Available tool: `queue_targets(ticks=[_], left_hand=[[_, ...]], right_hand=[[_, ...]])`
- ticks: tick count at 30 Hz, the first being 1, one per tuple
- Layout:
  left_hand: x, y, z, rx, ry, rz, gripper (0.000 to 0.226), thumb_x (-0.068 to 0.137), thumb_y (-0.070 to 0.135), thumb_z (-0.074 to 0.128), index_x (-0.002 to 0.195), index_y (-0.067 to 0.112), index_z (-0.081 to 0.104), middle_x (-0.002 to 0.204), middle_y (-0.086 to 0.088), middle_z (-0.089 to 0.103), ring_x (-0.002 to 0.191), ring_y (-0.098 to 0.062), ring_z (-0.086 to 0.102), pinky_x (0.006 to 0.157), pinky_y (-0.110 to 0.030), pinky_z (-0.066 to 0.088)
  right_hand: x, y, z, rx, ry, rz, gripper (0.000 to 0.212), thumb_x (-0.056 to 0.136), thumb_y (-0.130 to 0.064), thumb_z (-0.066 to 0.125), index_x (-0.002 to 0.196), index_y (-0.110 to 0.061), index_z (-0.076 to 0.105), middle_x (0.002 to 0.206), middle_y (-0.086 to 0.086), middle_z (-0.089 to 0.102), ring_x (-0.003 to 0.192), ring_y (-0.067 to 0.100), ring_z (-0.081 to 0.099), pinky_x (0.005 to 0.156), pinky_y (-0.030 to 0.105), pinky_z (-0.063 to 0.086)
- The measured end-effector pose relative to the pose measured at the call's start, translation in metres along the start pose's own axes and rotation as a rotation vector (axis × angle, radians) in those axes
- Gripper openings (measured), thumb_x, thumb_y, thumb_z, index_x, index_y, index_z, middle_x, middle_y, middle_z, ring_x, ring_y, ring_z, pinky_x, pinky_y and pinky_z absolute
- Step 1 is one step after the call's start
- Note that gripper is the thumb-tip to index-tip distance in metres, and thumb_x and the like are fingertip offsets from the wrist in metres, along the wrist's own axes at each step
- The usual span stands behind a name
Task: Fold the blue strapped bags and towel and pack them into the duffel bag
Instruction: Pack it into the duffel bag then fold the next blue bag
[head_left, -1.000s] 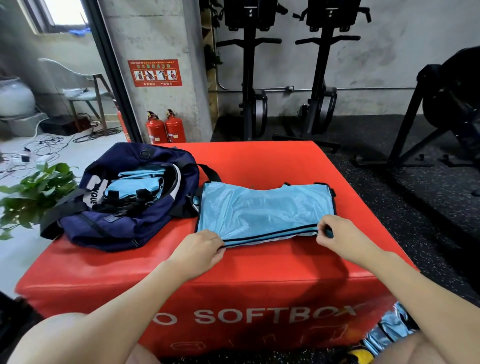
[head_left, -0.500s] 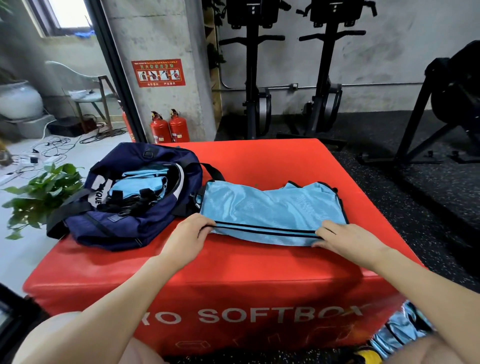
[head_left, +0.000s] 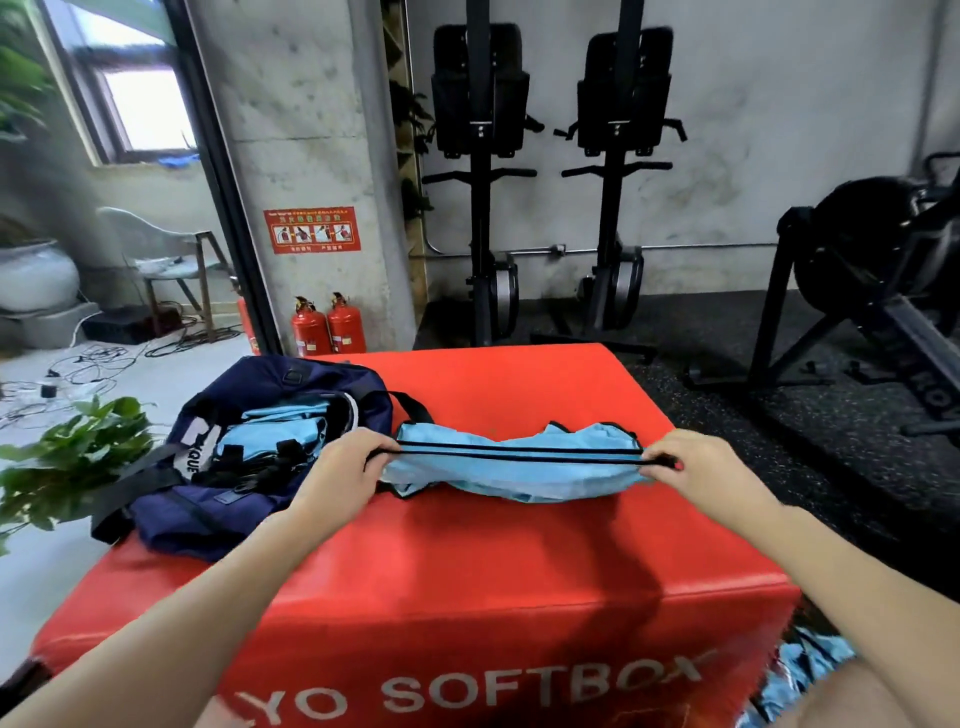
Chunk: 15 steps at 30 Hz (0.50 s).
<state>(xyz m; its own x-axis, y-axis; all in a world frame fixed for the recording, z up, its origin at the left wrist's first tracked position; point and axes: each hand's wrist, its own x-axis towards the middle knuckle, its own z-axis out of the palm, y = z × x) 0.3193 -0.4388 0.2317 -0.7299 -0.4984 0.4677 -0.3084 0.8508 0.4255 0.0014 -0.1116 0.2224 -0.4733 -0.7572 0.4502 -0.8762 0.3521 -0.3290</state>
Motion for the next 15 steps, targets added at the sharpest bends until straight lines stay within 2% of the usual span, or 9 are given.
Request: queue_targets(ticks=[1,5,9,11,13,15], left_hand=[[0.011,0.007,-0.011,0.011,0.040,0.018,0.020,0.094,0.004,0.063,0.104,0.016,0.074,0.095,0.016,0.063,0.097,-0.010,0.060,0.088,-0.010,0.039],[0.061,0.054,-0.074,0.021,0.208,0.094,0.020,0.093,0.000,0.059,0.105,0.010,0.071,0.104,-0.004,0.069,0.102,-0.020,0.061,0.092,-0.025,0.040],[0.102,0.100,-0.149,0.036,0.316,0.100,0.017,0.097,0.002,0.053,0.105,0.010,0.065,0.105,-0.009,0.062,0.103,-0.027,0.058,0.093,-0.034,0.043],[0.113,0.117,-0.186,0.051,0.360,0.122,0.017,0.097,0.002,0.052,0.107,0.009,0.064,0.106,-0.011,0.062,0.102,-0.028,0.058,0.093,-0.035,0.043],[0.117,0.136,-0.224,0.074,0.401,0.125,0.018,0.098,0.005,0.051,0.110,0.011,0.064,0.105,-0.009,0.060,0.101,-0.028,0.058,0.091,-0.035,0.043],[0.118,0.155,-0.259,0.111,0.432,0.144,0.019,0.098,0.006,0.050,0.110,0.010,0.064,0.105,-0.008,0.060,0.102,-0.028,0.058,0.090,-0.035,0.043]], right_hand=[[0.008,-0.005,-0.014,0.013,0.045,0.013,0.013,0.077,-0.015,0.085,0.087,-0.017,0.077,0.084,-0.011,0.066,0.080,0.012,0.064,0.079,0.019,0.044],[0.044,-0.039,-0.086,0.114,0.289,0.045,0.011,0.078,-0.011,0.084,0.085,-0.014,0.077,0.085,0.000,0.069,0.081,0.014,0.062,0.077,0.006,0.038],[0.077,-0.079,-0.162,0.168,0.431,0.043,0.011,0.081,-0.016,0.082,0.091,-0.015,0.077,0.090,0.000,0.068,0.089,0.013,0.059,0.079,0.015,0.034],[0.088,-0.099,-0.197,0.186,0.463,0.028,0.011,0.084,-0.019,0.079,0.094,-0.016,0.077,0.093,0.000,0.071,0.090,0.013,0.059,0.082,0.023,0.039],[0.092,-0.118,-0.231,0.225,0.498,-0.001,0.012,0.085,-0.021,0.079,0.095,-0.014,0.076,0.090,0.000,0.072,0.082,0.014,0.062,0.079,0.028,0.044],[0.094,-0.138,-0.266,0.272,0.537,-0.029,0.015,0.084,-0.023,0.080,0.093,-0.012,0.076,0.080,-0.001,0.071,0.068,0.011,0.059,0.070,0.025,0.043]])
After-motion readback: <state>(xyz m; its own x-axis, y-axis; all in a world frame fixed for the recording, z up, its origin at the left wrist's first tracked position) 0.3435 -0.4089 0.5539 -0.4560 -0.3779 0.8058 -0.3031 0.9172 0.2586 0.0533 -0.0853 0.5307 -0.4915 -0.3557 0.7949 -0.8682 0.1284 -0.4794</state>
